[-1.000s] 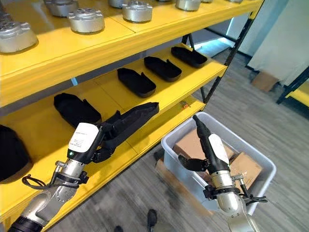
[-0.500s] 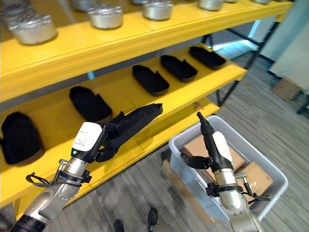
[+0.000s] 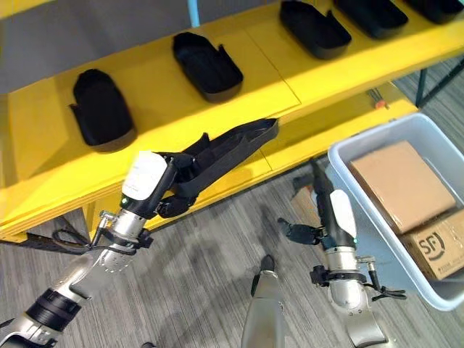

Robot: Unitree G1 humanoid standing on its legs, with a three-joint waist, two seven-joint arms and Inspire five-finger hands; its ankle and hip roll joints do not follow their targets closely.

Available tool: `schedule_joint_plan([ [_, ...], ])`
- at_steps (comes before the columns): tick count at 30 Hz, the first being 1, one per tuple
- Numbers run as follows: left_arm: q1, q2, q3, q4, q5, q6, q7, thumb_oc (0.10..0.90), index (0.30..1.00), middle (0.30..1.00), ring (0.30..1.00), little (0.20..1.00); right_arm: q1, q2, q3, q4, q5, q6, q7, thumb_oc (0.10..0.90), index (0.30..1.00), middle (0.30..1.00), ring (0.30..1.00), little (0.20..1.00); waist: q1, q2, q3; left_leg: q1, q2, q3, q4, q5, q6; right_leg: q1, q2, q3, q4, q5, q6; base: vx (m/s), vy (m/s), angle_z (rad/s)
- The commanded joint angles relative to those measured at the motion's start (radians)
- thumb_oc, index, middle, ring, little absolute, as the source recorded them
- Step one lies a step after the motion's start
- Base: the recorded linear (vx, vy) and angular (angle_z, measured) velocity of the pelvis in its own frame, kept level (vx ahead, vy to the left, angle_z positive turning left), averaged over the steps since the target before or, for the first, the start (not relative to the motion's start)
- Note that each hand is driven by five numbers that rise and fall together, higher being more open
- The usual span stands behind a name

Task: Move parts from the plastic box to the shelf.

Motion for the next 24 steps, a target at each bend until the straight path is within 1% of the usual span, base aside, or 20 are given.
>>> schedule_joint_plan([
  [1,-0.062,-0.009,0.1,-0.154,-0.041,-0.071,0.107,0.4,0.3,0.3,0.3,0.3,-0.065,-0.025,-0.105,-0.123,0.033,-0.085,-0.061,0.9,1.0,1.0,1.0,1.0,-0.015,-0.039,-0.117,-0.001,-0.014,-0.002,-0.071,0.175,0.04,0.112,-0.021,-0.02,0.008,-0.043,0.063,0.11,0.18,0.15],
  [3,-0.052,0.002,0.111,-0.159,-0.035,-0.07,0.109,0.4,0.3,0.3,0.3,0.3,-0.052,-0.015,-0.113,-0.12,0.036,-0.081,-0.054,0.9,1.0,1.0,1.0,1.0,-0.009,-0.054,-0.124,0.003,-0.033,-0.003,-0.096,0.147,0.045,0.155,-0.037,-0.03,-0.06,-0.013,0.078,0.09,0.146,0.09],
  [4,-0.051,0.002,0.111,-0.161,-0.034,-0.069,0.109,0.4,0.3,0.3,0.3,0.3,-0.051,-0.015,-0.113,-0.121,0.036,-0.081,-0.054,0.9,1.0,1.0,1.0,1.0,-0.01,-0.055,-0.124,0.004,-0.035,-0.004,-0.097,0.147,0.046,0.161,-0.038,-0.032,-0.066,-0.009,0.08,0.08,0.151,0.05],
  [6,-0.045,0.01,0.115,-0.162,-0.03,-0.07,0.11,0.4,0.3,0.3,0.3,0.3,-0.032,-0.007,-0.125,-0.116,0.042,-0.076,-0.044,0.9,1.0,1.0,1.0,1.0,0.0,-0.07,-0.134,0.002,-0.059,-0.009,-0.109,0.122,0.053,0.208,-0.054,-0.05,-0.126,0.021,0.092,0.11,0.18,0.07],
  [7,-0.047,0.017,0.11,-0.16,-0.033,-0.074,0.115,0.4,0.3,0.3,0.3,0.3,-0.025,-0.005,-0.129,-0.111,0.051,-0.071,-0.035,0.9,1.0,1.0,1.0,1.0,0.011,-0.086,-0.139,-0.019,-0.082,-0.031,-0.101,0.102,0.058,0.251,-0.072,-0.067,-0.181,0.075,0.108,0.12,0.243,0.24],
  [8,-0.05,0.022,0.11,-0.16,-0.033,-0.078,0.116,0.4,0.3,0.3,0.3,0.3,-0.019,-0.001,-0.138,-0.114,0.057,-0.072,-0.032,0.9,1.0,1.0,1.0,1.0,0.017,-0.096,-0.139,-0.039,-0.094,-0.046,-0.082,0.084,0.064,0.273,-0.081,-0.077,-0.212,0.1,0.112,0.1,0.254,0.41],
  [10,-0.049,0.029,0.108,-0.163,-0.035,-0.079,0.114,0.4,0.3,0.3,0.3,0.3,-0.012,0.007,-0.142,-0.113,0.063,-0.072,-0.031,0.9,1.0,1.0,1.0,1.0,0.02,-0.105,-0.137,-0.058,-0.105,-0.062,-0.051,0.063,0.073,0.293,-0.09,-0.086,-0.229,0.111,0.112,0.04,0.13,0.35],
  [11,-0.058,0.036,0.102,-0.165,-0.04,-0.081,0.117,0.4,0.3,0.3,0.3,0.3,-0.015,0.012,-0.147,-0.115,0.065,-0.071,-0.036,0.9,1.0,1.0,1.0,1.0,0.027,-0.116,-0.134,-0.078,-0.117,-0.076,-0.014,0.041,0.078,0.314,-0.101,-0.089,-0.255,0.147,0.112,0.04,0.15,0.13],
  [12,-0.066,0.039,0.098,-0.164,-0.039,-0.081,0.12,0.4,0.3,0.3,0.3,0.3,-0.011,0.019,-0.15,-0.116,0.068,-0.071,-0.039,0.9,1.0,1.0,1.0,1.0,0.032,-0.124,-0.131,-0.097,-0.131,-0.086,0.019,0.023,0.086,0.327,-0.111,-0.093,-0.269,0.16,0.112,0.11,0.379,0.36],
  [13,-0.066,0.048,0.09,-0.157,-0.034,-0.075,0.127,0.4,0.3,0.3,0.3,0.3,-0.011,0.034,-0.151,-0.117,0.07,-0.071,-0.042,0.9,1.0,1.0,1.0,1.0,0.031,-0.136,-0.126,-0.124,-0.167,-0.101,0.071,-0.026,0.121,0.344,-0.145,-0.094,-0.283,0.237,0.112,0.09,0.309,0.51],
  [14,-0.066,0.05,0.089,-0.157,-0.034,-0.075,0.127,0.4,0.3,0.3,0.3,0.3,-0.011,0.036,-0.151,-0.117,0.069,-0.071,-0.042,0.9,1.0,1.0,1.0,1.0,0.03,-0.139,-0.127,-0.13,-0.17,-0.103,0.079,-0.031,0.124,0.344,-0.148,-0.095,-0.286,0.242,0.112,0.09,0.363,0.59],
  [15,-0.064,0.054,0.087,-0.152,-0.025,-0.069,0.135,0.4,0.3,0.3,0.3,0.3,-0.014,0.044,-0.146,-0.112,0.065,-0.069,-0.047,0.9,1.0,1.0,1.0,1.0,0.027,-0.142,-0.125,-0.139,-0.193,-0.102,0.091,-0.043,0.141,0.346,-0.165,-0.087,-0.3,0.303,0.112,0.08,0.429,0.43],
  [16,-0.061,0.069,0.087,-0.15,-0.014,-0.066,0.131,0.4,0.3,0.3,0.3,0.3,-0.011,0.056,-0.131,-0.112,0.054,-0.059,-0.042,0.9,1.0,1.0,1.0,1.0,0.029,-0.136,-0.126,-0.143,-0.237,-0.101,0.077,-0.053,0.174,0.344,-0.2,-0.102,-0.317,0.395,0.112,0.08,0.424,0.23],
  [17,-0.06,0.069,0.088,-0.151,-0.014,-0.066,0.131,0.4,0.3,0.3,0.3,0.3,-0.012,0.057,-0.13,-0.112,0.053,-0.059,-0.042,0.9,1.0,1.0,1.0,1.0,0.028,-0.138,-0.127,-0.144,-0.24,-0.1,0.076,-0.052,0.175,0.344,-0.202,-0.102,-0.319,0.398,0.112,0.07,0.457,0.13],
  [18,-0.053,0.072,0.092,-0.151,-0.009,-0.064,0.134,0.4,0.3,0.3,0.3,0.3,-0.027,0.059,-0.115,-0.102,0.046,-0.054,-0.047,0.9,1.0,1.0,1.0,1.0,0.029,-0.129,-0.126,-0.133,-0.252,-0.091,0.061,-0.051,0.189,0.335,-0.204,-0.108,-0.312,0.386,0.112,0.08,0.35,0.06],
  [19,-0.049,0.074,0.094,-0.151,0.003,-0.059,0.141,0.4,0.3,0.3,0.3,0.3,-0.035,0.058,-0.104,-0.097,0.036,-0.048,-0.042,0.9,1.0,1.0,1.0,1.0,0.028,-0.112,-0.129,-0.111,-0.259,-0.094,0.03,-0.053,0.195,0.331,-0.185,-0.097,-0.292,0.337,0.112,0.13,0.65,-0.13],
  [20,-0.037,0.065,0.099,-0.143,0.012,-0.056,0.131,0.4,0.3,0.3,0.3,0.3,-0.036,0.055,-0.095,-0.082,0.031,-0.042,-0.021,0.9,1.0,1.0,1.0,1.0,0.004,-0.111,-0.134,-0.079,-0.291,-0.07,-0.043,-0.021,0.218,0.297,-0.111,-0.055,-0.228,0.254,0.095,0.14,0.587,-0.21],
  [21,-0.028,0.061,0.104,-0.136,0.008,-0.056,0.124,0.4,0.3,0.3,0.3,0.3,-0.034,0.058,-0.095,-0.076,0.042,-0.044,-0.013,0.9,1.0,1.0,1.0,1.0,-0.001,-0.107,-0.135,-0.058,-0.301,-0.064,-0.079,-0.008,0.226,0.266,-0.055,-0.03,-0.19,0.199,0.085,0.08,0.521,-0.25],
  [23,-0.006,0.047,0.117,-0.126,0.007,-0.048,0.115,0.4,0.3,0.3,0.3,0.3,-0.032,0.051,-0.085,-0.07,0.042,-0.05,0.001,0.9,1.0,1.0,1.0,1.0,-0.001,-0.101,-0.143,-0.026,-0.321,-0.043,-0.155,0.027,0.237,0.226,0.048,-0.038,-0.117,0.117,0.066,0.05,0.255,-0.25],
  [24,-0.004,0.046,0.119,-0.127,0.007,-0.048,0.114,0.4,0.3,0.3,0.3,0.3,-0.032,0.049,-0.084,-0.07,0.043,-0.05,0.002,0.9,1.0,1.0,1.0,1.0,0.0,-0.099,-0.145,-0.022,-0.32,-0.041,-0.163,0.03,0.235,0.223,0.05,-0.037,-0.111,0.112,0.065,0.07,0.194,-0.38],
])
